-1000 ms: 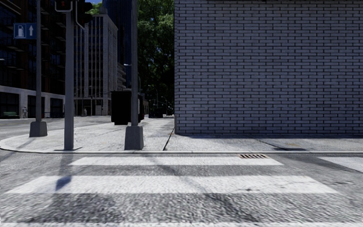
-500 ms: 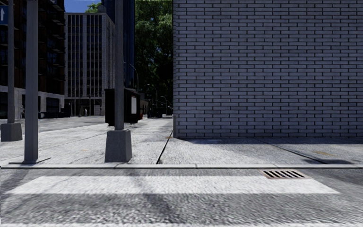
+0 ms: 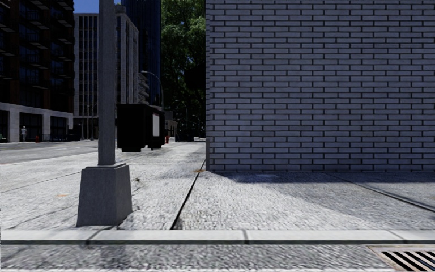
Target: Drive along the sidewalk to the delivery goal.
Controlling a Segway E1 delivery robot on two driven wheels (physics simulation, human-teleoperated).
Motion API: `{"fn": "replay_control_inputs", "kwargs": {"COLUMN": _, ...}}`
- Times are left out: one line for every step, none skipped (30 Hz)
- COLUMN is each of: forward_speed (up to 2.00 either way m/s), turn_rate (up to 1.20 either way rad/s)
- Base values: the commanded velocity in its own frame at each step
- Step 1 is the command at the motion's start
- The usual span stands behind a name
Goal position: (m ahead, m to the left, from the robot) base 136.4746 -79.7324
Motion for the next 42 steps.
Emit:
{"fn": "replay_control_inputs", "kwargs": {"forward_speed": 2.0, "turn_rate": 0.0}}
{"fn": "replay_control_inputs", "kwargs": {"forward_speed": 2.0, "turn_rate": 0.0}}
{"fn": "replay_control_inputs", "kwargs": {"forward_speed": 2.0, "turn_rate": 0.0}}
{"fn": "replay_control_inputs", "kwargs": {"forward_speed": 2.0, "turn_rate": 0.0}}
{"fn": "replay_control_inputs", "kwargs": {"forward_speed": 2.0, "turn_rate": 0.0}}
{"fn": "replay_control_inputs", "kwargs": {"forward_speed": 2.0, "turn_rate": 0.0}}
{"fn": "replay_control_inputs", "kwargs": {"forward_speed": 2.0, "turn_rate": 0.0}}
{"fn": "replay_control_inputs", "kwargs": {"forward_speed": 2.0, "turn_rate": 0.0}}
{"fn": "replay_control_inputs", "kwargs": {"forward_speed": 2.0, "turn_rate": 0.0}}
{"fn": "replay_control_inputs", "kwargs": {"forward_speed": 2.0, "turn_rate": 0.0}}
{"fn": "replay_control_inputs", "kwargs": {"forward_speed": 2.0, "turn_rate": 0.0}}
{"fn": "replay_control_inputs", "kwargs": {"forward_speed": 2.0, "turn_rate": 0.0}}
{"fn": "replay_control_inputs", "kwargs": {"forward_speed": 2.0, "turn_rate": 0.0}}
{"fn": "replay_control_inputs", "kwargs": {"forward_speed": 1.97, "turn_rate": 0.0}}
{"fn": "replay_control_inputs", "kwargs": {"forward_speed": 1.85, "turn_rate": 0.0}}
{"fn": "replay_control_inputs", "kwargs": {"forward_speed": 1.78, "turn_rate": 0.0}}
{"fn": "replay_control_inputs", "kwargs": {"forward_speed": 1.78, "turn_rate": 0.0}}
{"fn": "replay_control_inputs", "kwargs": {"forward_speed": 1.7, "turn_rate": 0.0}}
{"fn": "replay_control_inputs", "kwargs": {"forward_speed": 1.62, "turn_rate": 0.0}}
{"fn": "replay_control_inputs", "kwargs": {"forward_speed": 1.52, "turn_rate": 0.0}}
{"fn": "replay_control_inputs", "kwargs": {"forward_speed": 1.47, "turn_rate": 0.0}}
{"fn": "replay_control_inputs", "kwargs": {"forward_speed": 1.47, "turn_rate": 0.0}}
{"fn": "replay_control_inputs", "kwargs": {"forward_speed": 1.45, "turn_rate": 0.0}}
{"fn": "replay_control_inputs", "kwargs": {"forward_speed": 1.43, "turn_rate": 0.0}}
{"fn": "replay_control_inputs", "kwargs": {"forward_speed": 1.43, "turn_rate": 0.02}}
{"fn": "replay_control_inputs", "kwargs": {"forward_speed": 1.43, "turn_rate": 0.02}}
{"fn": "replay_control_inputs", "kwargs": {"forward_speed": 1.43, "turn_rate": 0.09}}
{"fn": "replay_control_inputs", "kwargs": {"forward_speed": 1.43, "turn_rate": 0.18}}
{"fn": "replay_control_inputs", "kwargs": {"forward_speed": 1.43, "turn_rate": 0.22}}
{"fn": "replay_control_inputs", "kwargs": {"forward_speed": 1.43, "turn_rate": 0.24}}
{"fn": "replay_control_inputs", "kwargs": {"forward_speed": 1.43, "turn_rate": 0.24}}
{"fn": "replay_control_inputs", "kwargs": {"forward_speed": 1.43, "turn_rate": 0.29}}
{"fn": "replay_control_inputs", "kwargs": {"forward_speed": 1.43, "turn_rate": 0.3}}
{"fn": "replay_control_inputs", "kwargs": {"forward_speed": 1.43, "turn_rate": 0.32}}
{"fn": "replay_control_inputs", "kwargs": {"forward_speed": 1.43, "turn_rate": 0.32}}
{"fn": "replay_control_inputs", "kwargs": {"forward_speed": 1.43, "turn_rate": 0.37}}
{"fn": "replay_control_inputs", "kwargs": {"forward_speed": 1.43, "turn_rate": 0.39}}
{"fn": "replay_control_inputs", "kwargs": {"forward_speed": 1.43, "turn_rate": 0.48}}
{"fn": "replay_control_inputs", "kwargs": {"forward_speed": 1.43, "turn_rate": 0.54}}
{"fn": "replay_control_inputs", "kwargs": {"forward_speed": 1.43, "turn_rate": 0.54}}
{"fn": "replay_control_inputs", "kwargs": {"forward_speed": 1.43, "turn_rate": 0.55}}
{"fn": "replay_control_inputs", "kwargs": {"forward_speed": 1.43, "turn_rate": 0.56}}
